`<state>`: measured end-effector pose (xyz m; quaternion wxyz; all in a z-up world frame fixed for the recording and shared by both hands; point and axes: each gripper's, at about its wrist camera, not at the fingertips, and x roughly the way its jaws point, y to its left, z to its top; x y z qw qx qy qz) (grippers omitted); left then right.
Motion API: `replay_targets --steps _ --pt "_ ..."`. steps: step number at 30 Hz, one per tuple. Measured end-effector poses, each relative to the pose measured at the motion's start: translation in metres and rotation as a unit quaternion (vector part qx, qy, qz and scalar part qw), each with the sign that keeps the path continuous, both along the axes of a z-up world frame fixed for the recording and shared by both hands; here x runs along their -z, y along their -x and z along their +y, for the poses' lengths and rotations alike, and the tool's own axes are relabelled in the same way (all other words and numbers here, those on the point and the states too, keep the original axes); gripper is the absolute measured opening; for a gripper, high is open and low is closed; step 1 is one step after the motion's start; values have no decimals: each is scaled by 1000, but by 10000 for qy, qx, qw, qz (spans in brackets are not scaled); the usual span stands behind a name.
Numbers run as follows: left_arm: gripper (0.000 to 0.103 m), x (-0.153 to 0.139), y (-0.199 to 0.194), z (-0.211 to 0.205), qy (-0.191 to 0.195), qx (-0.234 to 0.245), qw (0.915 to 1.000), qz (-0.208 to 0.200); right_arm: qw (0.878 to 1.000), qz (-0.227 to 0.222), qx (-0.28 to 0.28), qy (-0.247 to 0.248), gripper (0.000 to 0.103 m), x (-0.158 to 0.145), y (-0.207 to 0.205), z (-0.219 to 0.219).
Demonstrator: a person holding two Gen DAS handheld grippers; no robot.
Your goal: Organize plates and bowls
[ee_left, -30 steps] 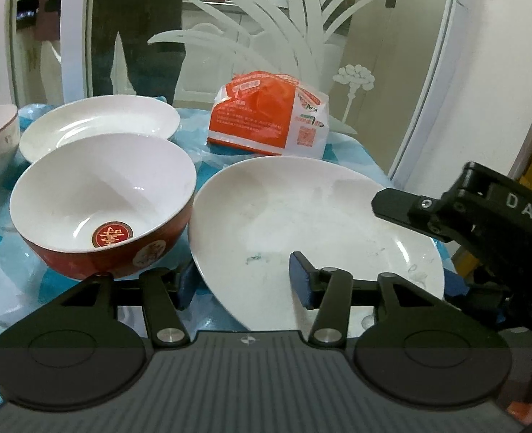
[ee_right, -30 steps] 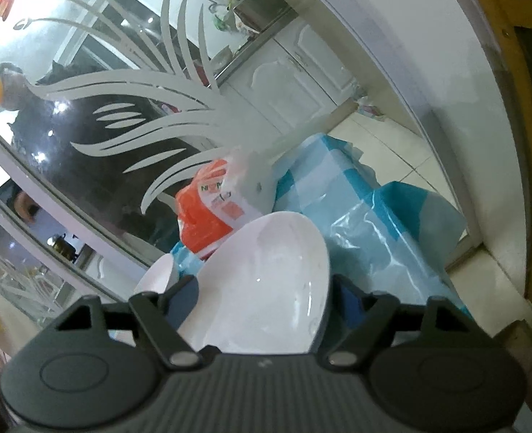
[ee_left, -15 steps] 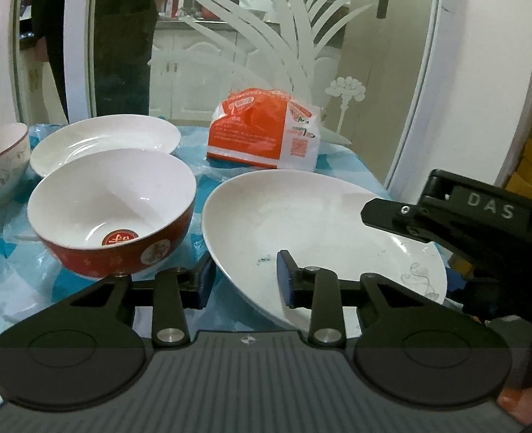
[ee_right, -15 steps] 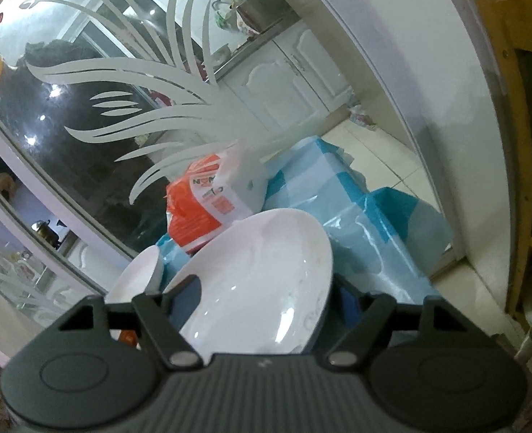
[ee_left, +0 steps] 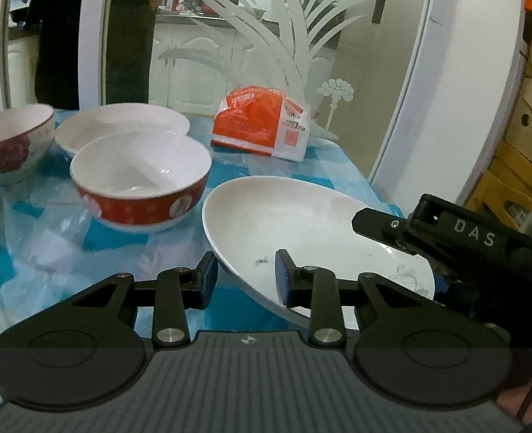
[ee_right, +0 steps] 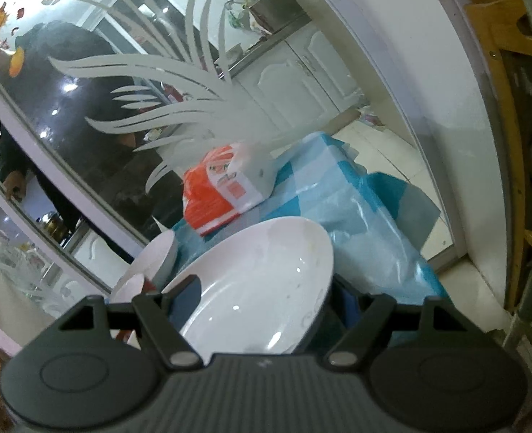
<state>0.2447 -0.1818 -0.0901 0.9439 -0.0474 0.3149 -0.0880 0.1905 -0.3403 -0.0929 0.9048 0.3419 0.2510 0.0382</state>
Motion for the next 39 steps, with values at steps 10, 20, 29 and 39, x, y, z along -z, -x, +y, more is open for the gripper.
replay_targets --steps 10,20,29,39 --pt "36 -7 36 20 118 76 9999 -16 9995 -76 -83 304 76 -5 35 21" --pt "37 -20 70 44 226 87 9996 -135 9985 -138 -202 499 75 -13 66 44" --pt "37 -33 100 74 310 -25 9992 -268 9969 -264 -390 622 75 -24 83 72" --pt "37 -47 130 127 287 -442 9975 -465 9902 -504 -950 887 75 -41 86 124"
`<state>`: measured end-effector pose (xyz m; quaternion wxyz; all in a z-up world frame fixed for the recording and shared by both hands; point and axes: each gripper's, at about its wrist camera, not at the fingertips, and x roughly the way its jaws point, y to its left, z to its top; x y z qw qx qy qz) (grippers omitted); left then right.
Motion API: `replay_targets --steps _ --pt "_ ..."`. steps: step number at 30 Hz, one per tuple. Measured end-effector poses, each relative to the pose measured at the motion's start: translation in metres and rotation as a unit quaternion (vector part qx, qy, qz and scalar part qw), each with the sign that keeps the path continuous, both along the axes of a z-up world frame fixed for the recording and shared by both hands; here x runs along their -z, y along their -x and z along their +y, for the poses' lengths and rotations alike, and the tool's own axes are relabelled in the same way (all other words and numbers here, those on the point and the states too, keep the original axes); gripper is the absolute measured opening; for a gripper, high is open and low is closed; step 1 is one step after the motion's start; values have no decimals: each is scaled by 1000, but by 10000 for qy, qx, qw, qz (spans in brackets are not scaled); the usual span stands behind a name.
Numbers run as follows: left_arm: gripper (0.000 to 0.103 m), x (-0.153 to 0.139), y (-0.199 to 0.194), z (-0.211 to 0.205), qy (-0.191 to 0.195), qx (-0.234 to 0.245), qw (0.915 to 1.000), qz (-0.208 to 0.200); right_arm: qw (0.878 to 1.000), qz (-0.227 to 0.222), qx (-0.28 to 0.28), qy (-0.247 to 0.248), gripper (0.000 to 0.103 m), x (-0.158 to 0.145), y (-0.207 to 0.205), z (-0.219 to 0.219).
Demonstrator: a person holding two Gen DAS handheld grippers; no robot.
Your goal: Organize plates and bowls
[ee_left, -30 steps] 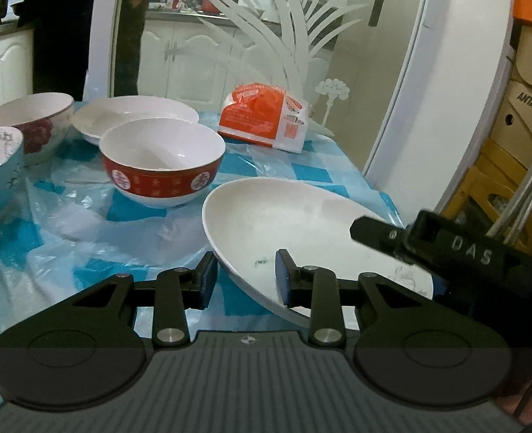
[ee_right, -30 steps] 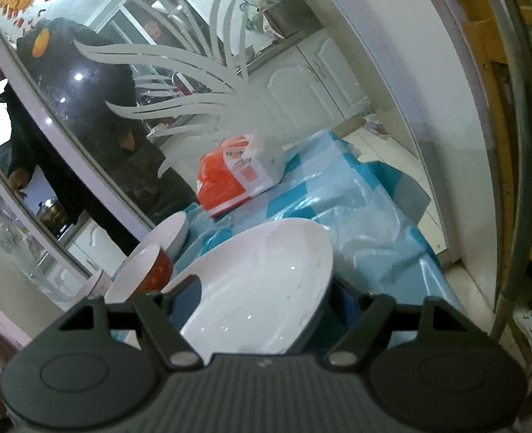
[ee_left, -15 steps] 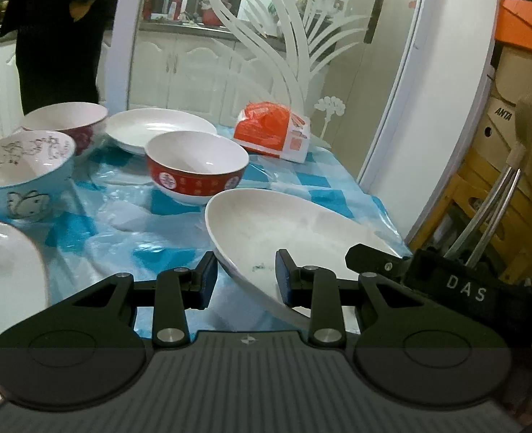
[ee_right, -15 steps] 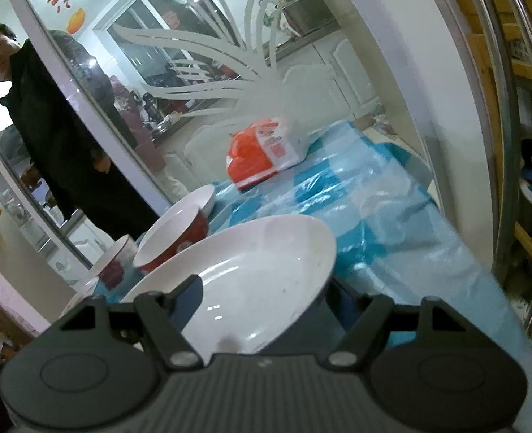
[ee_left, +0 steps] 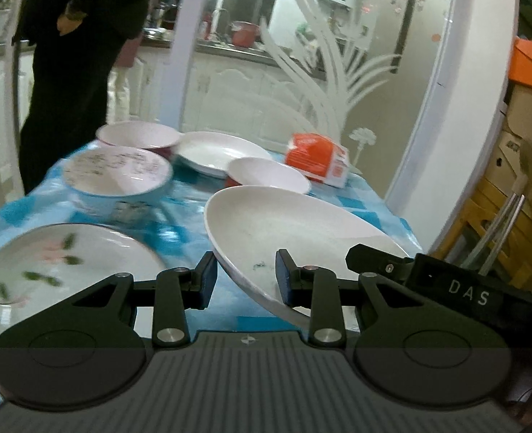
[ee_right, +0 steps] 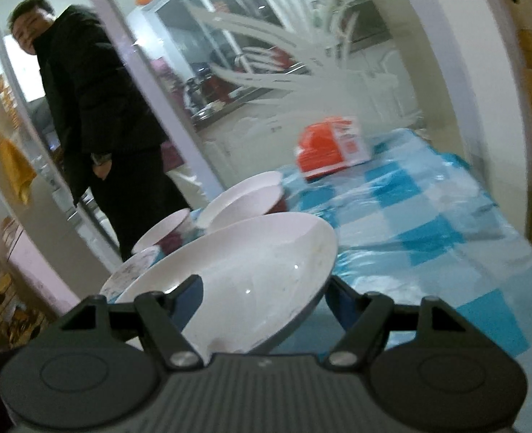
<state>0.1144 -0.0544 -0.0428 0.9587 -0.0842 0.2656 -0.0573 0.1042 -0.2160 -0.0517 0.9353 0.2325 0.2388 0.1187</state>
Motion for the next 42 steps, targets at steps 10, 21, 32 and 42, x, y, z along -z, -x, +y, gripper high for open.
replay_targets --steps 10,21,32,42 --pt "37 -5 23 63 -11 -727 9973 -39 9964 -129 -812 226 75 -11 -2 68" --pt "36 2 37 106 50 -1343 9908 161 9872 -124 -1482 568 74 -8 -3 139" --pt "36 11 40 132 168 -1489 9881 334 9800 -95 -1716 1002 73 0 1 171" --pt "35 15 38 132 115 -1349 9901 370 9805 38 -1615 1116 73 9 -2 171"
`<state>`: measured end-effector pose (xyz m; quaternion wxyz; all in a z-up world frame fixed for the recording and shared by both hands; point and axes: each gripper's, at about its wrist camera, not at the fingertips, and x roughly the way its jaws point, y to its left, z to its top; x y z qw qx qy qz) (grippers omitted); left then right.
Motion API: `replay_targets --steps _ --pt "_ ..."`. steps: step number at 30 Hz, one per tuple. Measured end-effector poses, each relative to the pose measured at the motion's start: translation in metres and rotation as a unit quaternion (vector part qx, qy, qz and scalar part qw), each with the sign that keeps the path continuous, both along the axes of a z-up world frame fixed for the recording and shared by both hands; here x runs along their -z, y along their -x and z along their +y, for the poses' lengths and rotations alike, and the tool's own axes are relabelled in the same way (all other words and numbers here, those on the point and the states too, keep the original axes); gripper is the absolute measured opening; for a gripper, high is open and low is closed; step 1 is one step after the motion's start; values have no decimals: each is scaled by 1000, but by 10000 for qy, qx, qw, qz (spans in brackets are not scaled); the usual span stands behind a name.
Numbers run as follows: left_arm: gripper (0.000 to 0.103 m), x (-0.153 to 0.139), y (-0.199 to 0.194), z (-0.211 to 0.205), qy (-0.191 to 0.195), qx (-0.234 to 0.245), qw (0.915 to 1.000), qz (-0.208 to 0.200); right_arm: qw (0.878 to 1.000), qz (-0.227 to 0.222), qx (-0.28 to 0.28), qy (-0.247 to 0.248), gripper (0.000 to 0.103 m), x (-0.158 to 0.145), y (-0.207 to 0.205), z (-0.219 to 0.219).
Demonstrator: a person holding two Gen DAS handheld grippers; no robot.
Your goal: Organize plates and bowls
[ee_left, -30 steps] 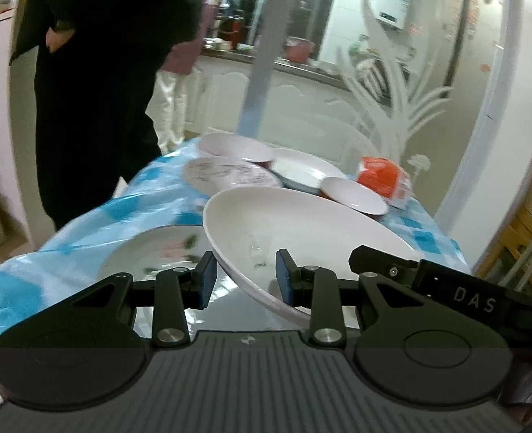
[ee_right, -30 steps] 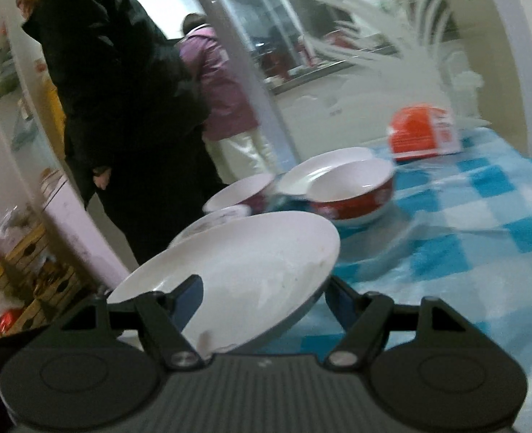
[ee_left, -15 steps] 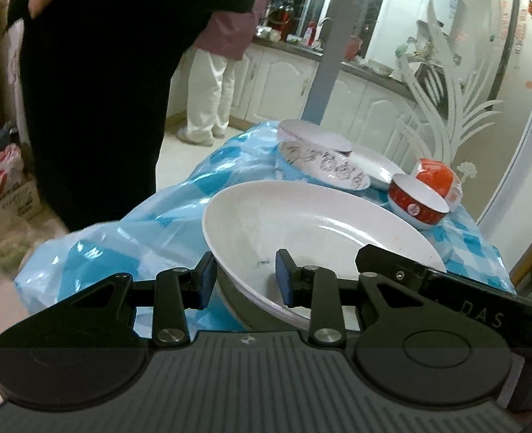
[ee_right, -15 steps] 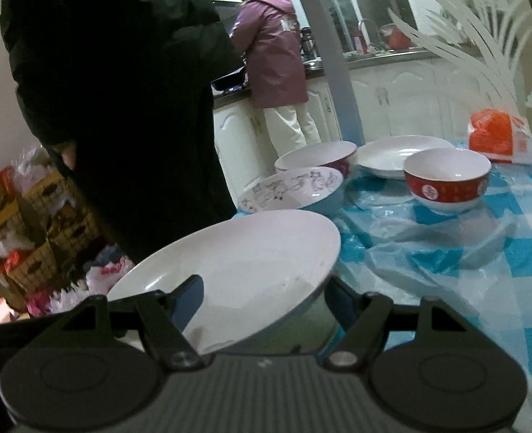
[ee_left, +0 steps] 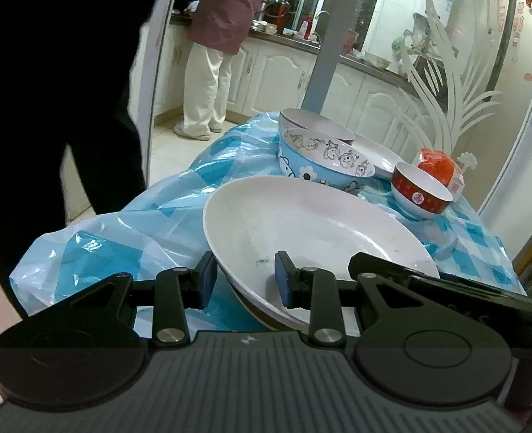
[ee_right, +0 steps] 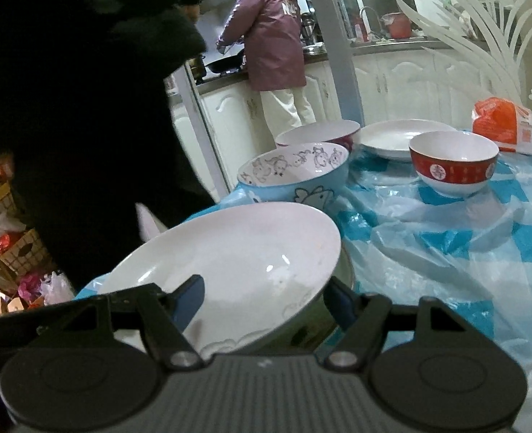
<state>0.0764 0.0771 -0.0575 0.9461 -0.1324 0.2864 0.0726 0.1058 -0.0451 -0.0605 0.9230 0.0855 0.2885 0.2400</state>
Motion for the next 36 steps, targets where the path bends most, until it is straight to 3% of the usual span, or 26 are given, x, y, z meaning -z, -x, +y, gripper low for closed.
replay_targets --steps 10,14,19,22,30,36 --pt "36 3 1 5 15 59 10000 41 10000 -28 -56 -39 76 -1 3 -2" --pt "45 2 4 6 -5 57 10000 -14 9999 -34 -75 -72 78 -3 5 -5" --pt "47 2 6 9 10 -28 10000 -44 9999 87 99 -73 86 -3 5 -10" --pt "49 1 7 9 -21 -51 10000 -49 9994 124 140 -274 86 -2 3 -19" --pt "63 -7 11 9 -94 -147 9997 -184 9988 -245 311 -303 96 -13 10 -30" --pt "78 -12 12 2 -149 -46 9996 -234 9963 -177 716 -436 99 -10 2 -53"
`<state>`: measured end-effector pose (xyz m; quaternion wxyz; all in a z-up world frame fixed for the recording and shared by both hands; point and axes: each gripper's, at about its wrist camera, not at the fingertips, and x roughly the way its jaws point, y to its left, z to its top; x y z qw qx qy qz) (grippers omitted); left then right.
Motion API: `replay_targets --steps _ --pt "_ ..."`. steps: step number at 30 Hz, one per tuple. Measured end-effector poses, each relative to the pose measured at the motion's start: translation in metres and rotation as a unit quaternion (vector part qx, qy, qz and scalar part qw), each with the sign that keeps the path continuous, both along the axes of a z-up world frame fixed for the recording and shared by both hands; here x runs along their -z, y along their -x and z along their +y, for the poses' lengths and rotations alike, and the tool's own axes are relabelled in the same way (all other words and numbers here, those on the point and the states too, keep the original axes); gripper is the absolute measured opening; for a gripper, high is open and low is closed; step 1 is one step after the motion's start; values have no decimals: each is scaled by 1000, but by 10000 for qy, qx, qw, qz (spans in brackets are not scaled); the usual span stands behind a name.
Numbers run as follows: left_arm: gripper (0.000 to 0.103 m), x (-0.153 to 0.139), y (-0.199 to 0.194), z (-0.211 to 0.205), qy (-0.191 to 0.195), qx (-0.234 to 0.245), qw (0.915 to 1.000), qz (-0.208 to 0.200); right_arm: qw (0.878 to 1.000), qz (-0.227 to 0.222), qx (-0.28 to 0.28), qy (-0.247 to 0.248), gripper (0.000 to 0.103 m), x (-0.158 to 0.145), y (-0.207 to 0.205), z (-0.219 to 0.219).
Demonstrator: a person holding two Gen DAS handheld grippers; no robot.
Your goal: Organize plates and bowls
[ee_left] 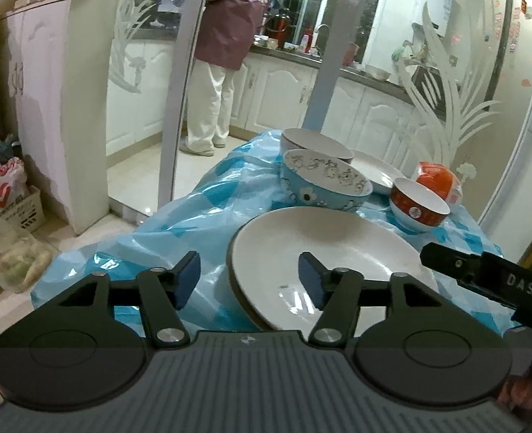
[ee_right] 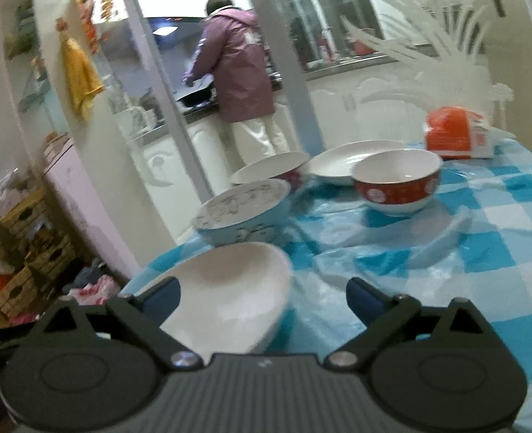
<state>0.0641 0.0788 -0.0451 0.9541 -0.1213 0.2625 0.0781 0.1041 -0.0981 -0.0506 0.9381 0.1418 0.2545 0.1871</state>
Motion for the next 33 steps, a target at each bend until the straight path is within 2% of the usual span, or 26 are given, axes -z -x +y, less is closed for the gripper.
replay_targets --steps 2,5,12,18,23,33 --pt "90 -2 -1 -3 -11 104 9999 -15 9999 53 127 -85 99 1 -2 -8" --pt "99 -3 -1 -7 -61 271 9996 -47 9994 73 288 -178 100 1 -4 -19" --pt "101 -7 -7 -24 -111 715 9974 -25 9969 250 571 -483 102 4 -9 -48" --pt "102 -10 -19 -34 -55 1119 9936 158 9952 280 783 -508 102 6 -11 -67" --pt "102 -15 -29 -44 -98 1303 9913 130 9922 318 1028 -627 102 6 -13 -88" --pt "102 -36 -57 -66 -369 1571 9865 -282 9833 374 1608 -771 102 4 -33 -136"
